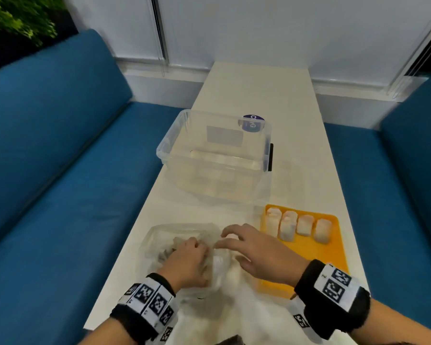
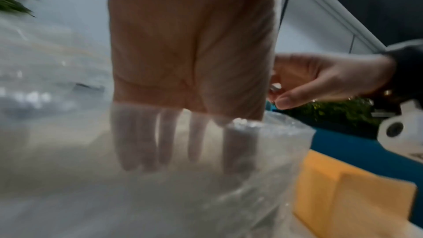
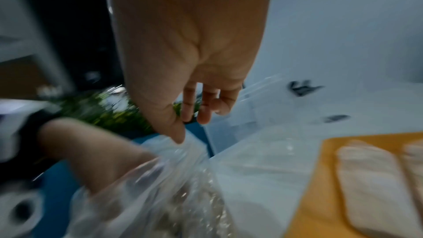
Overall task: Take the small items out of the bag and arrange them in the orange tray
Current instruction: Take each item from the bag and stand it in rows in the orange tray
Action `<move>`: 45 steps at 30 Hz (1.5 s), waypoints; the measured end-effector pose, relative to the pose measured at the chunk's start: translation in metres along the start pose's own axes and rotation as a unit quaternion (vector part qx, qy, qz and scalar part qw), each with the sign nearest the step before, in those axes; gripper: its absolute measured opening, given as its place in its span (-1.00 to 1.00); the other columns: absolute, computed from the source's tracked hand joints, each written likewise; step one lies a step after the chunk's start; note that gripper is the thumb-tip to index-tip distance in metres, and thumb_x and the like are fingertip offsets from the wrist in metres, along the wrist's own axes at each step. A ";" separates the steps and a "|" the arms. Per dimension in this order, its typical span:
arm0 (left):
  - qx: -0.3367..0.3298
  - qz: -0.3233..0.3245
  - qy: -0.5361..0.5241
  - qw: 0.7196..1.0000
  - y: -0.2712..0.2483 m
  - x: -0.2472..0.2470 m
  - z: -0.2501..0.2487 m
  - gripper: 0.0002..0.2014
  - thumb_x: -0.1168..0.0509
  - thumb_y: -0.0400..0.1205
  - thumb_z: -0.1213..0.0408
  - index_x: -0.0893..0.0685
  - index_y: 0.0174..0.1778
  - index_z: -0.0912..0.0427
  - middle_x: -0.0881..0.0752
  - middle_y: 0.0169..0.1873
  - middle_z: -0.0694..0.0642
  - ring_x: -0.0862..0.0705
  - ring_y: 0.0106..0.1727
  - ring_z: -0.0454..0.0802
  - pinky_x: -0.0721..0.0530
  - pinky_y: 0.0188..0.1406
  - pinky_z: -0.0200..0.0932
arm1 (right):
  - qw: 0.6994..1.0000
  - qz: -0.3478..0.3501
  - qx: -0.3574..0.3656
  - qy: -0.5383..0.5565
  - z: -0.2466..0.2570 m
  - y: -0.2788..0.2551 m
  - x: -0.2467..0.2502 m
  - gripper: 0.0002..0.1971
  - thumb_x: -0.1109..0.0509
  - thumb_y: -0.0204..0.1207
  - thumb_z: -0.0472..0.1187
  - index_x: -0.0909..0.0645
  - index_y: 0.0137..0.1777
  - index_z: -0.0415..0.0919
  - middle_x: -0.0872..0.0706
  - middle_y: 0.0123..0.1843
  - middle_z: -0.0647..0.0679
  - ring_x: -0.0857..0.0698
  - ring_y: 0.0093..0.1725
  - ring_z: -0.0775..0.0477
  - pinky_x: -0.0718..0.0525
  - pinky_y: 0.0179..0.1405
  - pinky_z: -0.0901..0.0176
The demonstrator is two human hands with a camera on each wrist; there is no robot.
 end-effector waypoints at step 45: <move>-0.124 -0.045 0.143 0.981 0.019 0.003 0.017 -0.54 -0.22 0.58 0.25 -0.40 0.44 0.01 -0.40 0.28 0.12 -0.38 0.32 0.09 -0.22 0.31 -0.09 | 0.985 0.117 -0.049 -0.116 0.009 0.018 -0.016 -0.69 -0.08 0.72 -0.16 -0.60 0.25 -0.25 -0.58 0.15 -0.23 -0.52 0.12 -0.25 -0.39 -0.17 0.01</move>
Point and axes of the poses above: each hand's wrist, its own y-axis towards the middle knuckle, its own x-axis out of the back of the hand, z = x × y, the point moved 5 cm from there along y, towards the middle knuckle
